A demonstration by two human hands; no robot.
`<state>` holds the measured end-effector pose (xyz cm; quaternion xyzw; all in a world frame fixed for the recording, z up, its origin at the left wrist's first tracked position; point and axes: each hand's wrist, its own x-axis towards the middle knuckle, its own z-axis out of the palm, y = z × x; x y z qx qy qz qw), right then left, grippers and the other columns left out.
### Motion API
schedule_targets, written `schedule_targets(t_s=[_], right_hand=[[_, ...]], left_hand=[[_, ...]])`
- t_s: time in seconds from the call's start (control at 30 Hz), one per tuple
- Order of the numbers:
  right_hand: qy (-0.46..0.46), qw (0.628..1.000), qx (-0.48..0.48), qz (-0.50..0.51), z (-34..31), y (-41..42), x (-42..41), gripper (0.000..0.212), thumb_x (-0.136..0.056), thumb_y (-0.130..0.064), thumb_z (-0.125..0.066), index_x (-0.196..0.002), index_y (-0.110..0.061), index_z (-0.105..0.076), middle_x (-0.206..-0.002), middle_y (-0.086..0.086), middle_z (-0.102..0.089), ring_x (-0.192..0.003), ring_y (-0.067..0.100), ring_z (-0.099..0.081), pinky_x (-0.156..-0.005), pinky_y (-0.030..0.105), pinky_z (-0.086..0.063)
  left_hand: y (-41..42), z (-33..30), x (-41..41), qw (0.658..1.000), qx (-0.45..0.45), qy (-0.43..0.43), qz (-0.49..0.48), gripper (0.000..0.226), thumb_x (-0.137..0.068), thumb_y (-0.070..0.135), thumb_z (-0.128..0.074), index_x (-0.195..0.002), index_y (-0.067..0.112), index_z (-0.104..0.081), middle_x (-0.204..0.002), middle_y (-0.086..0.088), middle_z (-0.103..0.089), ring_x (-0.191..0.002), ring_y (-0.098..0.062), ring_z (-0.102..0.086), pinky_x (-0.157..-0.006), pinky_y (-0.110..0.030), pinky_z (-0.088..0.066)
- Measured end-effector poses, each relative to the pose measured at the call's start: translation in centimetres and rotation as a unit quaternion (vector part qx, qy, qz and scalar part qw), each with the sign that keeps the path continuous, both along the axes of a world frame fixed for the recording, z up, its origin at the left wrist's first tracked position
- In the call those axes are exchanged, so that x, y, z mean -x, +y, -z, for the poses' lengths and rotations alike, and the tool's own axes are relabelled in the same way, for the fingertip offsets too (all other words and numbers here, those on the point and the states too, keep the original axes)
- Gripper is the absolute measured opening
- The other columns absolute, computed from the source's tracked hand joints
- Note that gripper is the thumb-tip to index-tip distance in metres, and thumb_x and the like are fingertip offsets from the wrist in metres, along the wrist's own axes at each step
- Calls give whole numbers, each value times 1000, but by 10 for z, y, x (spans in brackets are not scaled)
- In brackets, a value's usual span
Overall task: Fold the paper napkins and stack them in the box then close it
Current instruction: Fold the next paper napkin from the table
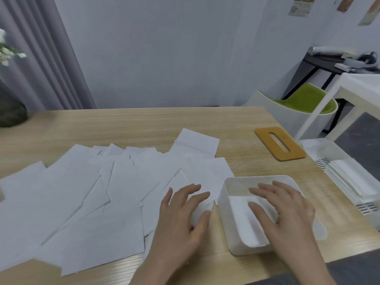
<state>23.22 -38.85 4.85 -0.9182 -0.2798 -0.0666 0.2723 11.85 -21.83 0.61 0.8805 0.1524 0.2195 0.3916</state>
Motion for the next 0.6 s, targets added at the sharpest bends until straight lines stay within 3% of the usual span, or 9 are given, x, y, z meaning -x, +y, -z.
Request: schedule_targets(t_s=[0.1, 0.2, 0.37, 0.6], right_hand=[[2, 998, -33, -44, 0, 24, 9, 17, -87, -28, -68, -103, -29, -70, -114, -17, -59, -125, 7, -38, -98, 23, -14], [16, 995, -55, -84, 1, 47, 19, 22, -83, -19, -71, -103, -29, -70, -115, -17, -60, -127, 6, -36, -101, 27, -19], [24, 989, -37, -139, 7, 79, 32, 22, -86, -23, -67, -107, -31, -69, -118, -20, -56, -132, 2, -30, -105, 26, -18], [50, 984, -5, -173, 26, 110, 41, 23, -89, -25, -65, -111, -31, -67, -117, -22, -52, -130, -1, -26, -105, 21, -18]], left_hand=[[17, 4, 15, 1000, -2, 12, -25, 31, -96, 41, -51, -126, 40, -58, -136, 29, -40, -130, 22, -20, -122, -30, -5], [35, 8, 30, 998, -13, 18, -51, 36, -92, 43, -46, -125, 38, -59, -134, 28, -42, -127, 24, -21, -121, -28, -6], [67, 15, 56, 995, -22, 39, -90, 46, -88, 52, -36, -123, 36, -61, -131, 28, -43, -126, 20, -28, -121, -30, -8], [104, 21, 85, 987, -31, 64, -147, 35, -92, 36, -50, -124, 29, -64, -128, 25, -41, -130, 8, -33, -119, -31, -7]])
